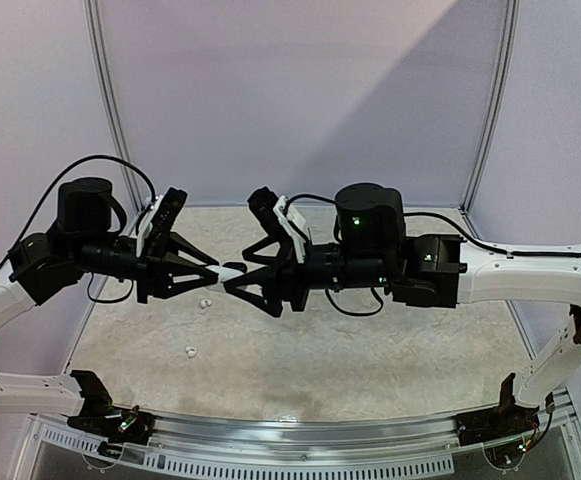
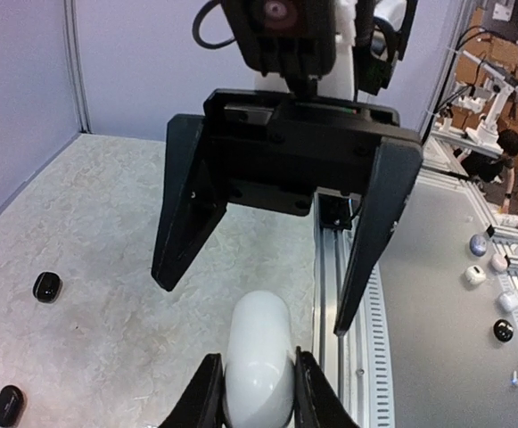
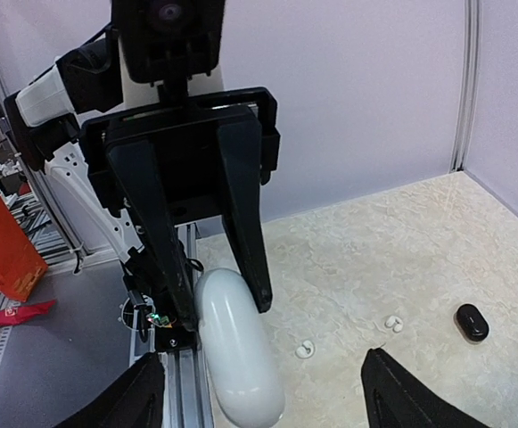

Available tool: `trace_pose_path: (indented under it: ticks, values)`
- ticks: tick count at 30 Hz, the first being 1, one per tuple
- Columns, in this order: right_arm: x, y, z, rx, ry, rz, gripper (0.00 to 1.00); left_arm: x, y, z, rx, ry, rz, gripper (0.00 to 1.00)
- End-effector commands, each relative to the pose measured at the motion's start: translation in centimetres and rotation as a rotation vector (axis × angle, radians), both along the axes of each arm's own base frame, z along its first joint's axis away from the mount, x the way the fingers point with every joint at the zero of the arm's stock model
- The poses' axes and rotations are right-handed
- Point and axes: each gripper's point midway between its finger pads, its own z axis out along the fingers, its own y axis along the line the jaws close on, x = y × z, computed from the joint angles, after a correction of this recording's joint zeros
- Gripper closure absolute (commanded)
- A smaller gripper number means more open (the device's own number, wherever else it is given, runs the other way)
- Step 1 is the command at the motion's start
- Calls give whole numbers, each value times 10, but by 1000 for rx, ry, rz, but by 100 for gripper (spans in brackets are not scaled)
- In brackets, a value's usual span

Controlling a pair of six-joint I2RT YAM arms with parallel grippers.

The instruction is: Insert the wireless bluetooth earbuds into the charging case

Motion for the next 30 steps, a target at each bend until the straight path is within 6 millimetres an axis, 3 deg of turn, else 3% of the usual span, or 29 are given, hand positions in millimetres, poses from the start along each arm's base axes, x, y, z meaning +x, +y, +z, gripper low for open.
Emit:
trace_pose_path:
  ticks: [1,6,9,14,19,23,26,30]
  values:
    - [-4,-2,-9,-18,31,0,20,-7,7,-3,56,-267,-63,100]
    - [11,-17,-2,-76,1,-106,11,2,24,-7,199,-770,-97,100]
    - [36,-33,2,-141,-50,-264,2,12,29,-6,256,-1031,-101,100]
    - [69,-69,8,-142,-70,-510,1,23,29,6,300,-1446,-110,100]
    - [77,-88,24,-3,63,-542,1,27,29,10,354,-1874,-100,100]
    - [93,-111,28,-19,136,-702,1,30,27,13,374,-2052,-69,100]
    - [97,-116,25,15,208,-760,1,33,25,11,393,-2141,-57,100]
    - [96,-112,23,23,336,-784,13,37,21,9,406,-2211,-50,100]
